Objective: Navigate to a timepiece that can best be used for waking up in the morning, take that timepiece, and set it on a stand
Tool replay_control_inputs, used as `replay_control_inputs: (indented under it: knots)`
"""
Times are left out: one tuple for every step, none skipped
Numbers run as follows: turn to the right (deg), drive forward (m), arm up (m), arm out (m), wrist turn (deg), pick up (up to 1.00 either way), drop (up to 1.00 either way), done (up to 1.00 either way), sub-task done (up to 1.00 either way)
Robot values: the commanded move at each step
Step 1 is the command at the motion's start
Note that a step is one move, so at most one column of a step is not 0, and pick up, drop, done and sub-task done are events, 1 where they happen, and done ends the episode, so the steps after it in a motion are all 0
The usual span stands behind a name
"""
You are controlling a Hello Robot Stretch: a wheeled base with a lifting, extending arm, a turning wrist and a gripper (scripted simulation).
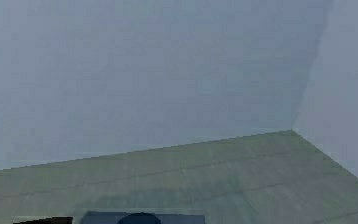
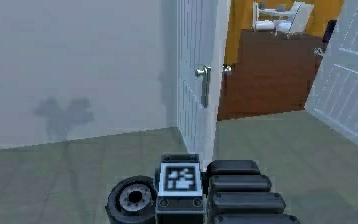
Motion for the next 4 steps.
replay_control_inputs:
  knots:
    - [-15.0, 0.0, 0.0, 0.0, 0.0, 0.0, 0.0, 0.0, 0.0]
    - [0.0, 0.75, 0.0, 0.0, 0.0, 0.0, 0.0, 0.0, 0.0]
    - [-45.0, 0.0, 0.0, 0.0, 0.0, 0.0, 0.0, 0.0, 0.0]
    - [-9.0, 0.0, 0.0, 0.0, 0.0, 0.0, 0.0, 0.0, 0.0]
